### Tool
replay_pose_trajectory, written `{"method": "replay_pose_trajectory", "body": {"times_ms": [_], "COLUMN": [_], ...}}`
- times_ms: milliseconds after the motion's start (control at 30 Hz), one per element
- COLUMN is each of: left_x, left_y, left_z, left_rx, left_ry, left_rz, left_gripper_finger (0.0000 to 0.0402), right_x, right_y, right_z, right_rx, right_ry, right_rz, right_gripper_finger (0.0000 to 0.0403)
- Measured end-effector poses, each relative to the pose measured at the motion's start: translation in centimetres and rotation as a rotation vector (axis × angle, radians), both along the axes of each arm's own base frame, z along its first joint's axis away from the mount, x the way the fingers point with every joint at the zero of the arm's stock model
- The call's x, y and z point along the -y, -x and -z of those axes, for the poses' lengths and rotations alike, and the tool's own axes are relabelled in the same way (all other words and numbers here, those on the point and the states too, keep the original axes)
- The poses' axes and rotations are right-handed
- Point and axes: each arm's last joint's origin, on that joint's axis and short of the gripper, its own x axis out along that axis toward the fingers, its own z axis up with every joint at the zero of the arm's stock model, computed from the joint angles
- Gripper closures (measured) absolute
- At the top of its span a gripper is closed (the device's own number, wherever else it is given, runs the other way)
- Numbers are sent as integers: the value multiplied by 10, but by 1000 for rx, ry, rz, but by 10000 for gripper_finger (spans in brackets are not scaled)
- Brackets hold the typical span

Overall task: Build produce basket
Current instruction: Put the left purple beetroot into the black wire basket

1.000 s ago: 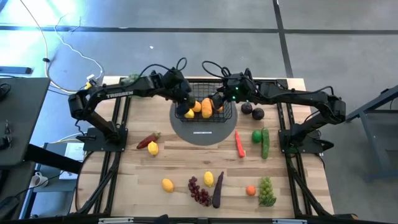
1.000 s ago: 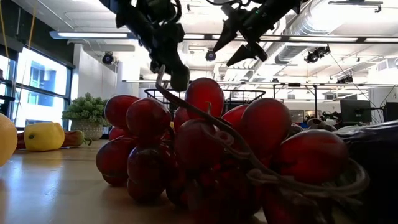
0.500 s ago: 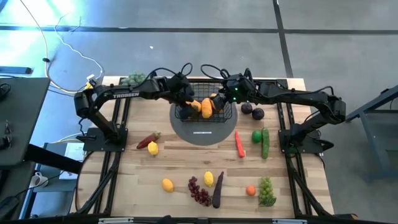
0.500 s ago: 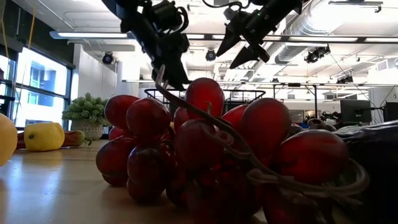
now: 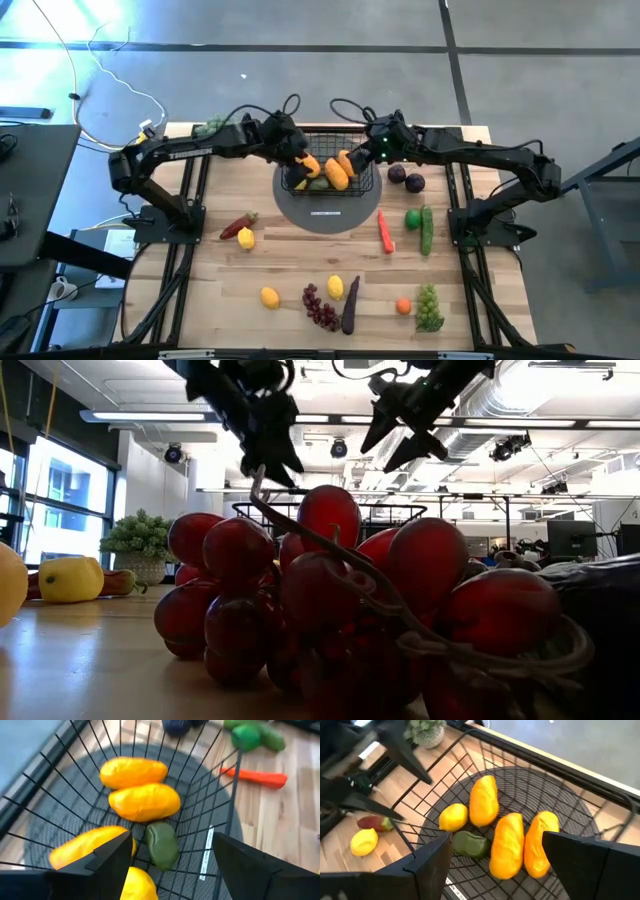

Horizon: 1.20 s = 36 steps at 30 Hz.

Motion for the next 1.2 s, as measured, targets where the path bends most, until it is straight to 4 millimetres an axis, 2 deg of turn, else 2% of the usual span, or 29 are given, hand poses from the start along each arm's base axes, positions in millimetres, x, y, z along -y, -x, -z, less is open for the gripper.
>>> {"method": "replay_pose_trajectory", "body": {"times_ms": [267,533,767,1000,1200], "left_x": [13,25,27,28,29], "left_y": [22,36,41,42,44], "left_z": [-37,-58,-62,-59,-57], "left_rx": [112,185,182,146,122], "left_ry": [-49,-46,-72,-70,-71], "left_rz": [4,6,25,39,51], "left_gripper_finger": [139,139,139,139,139], "right_x": [7,9,7,10,10], "right_y": [31,59,78,98,99], "right_z": [-8,-14,-19,-11,-11], "right_rx": [-63,-106,-153,-301,-324], "right_ry": [-73,-168,-192,-251,-241], "right_rz": [106,189,194,250,220], "right_gripper_finger": [114,114,114,114,103]}}
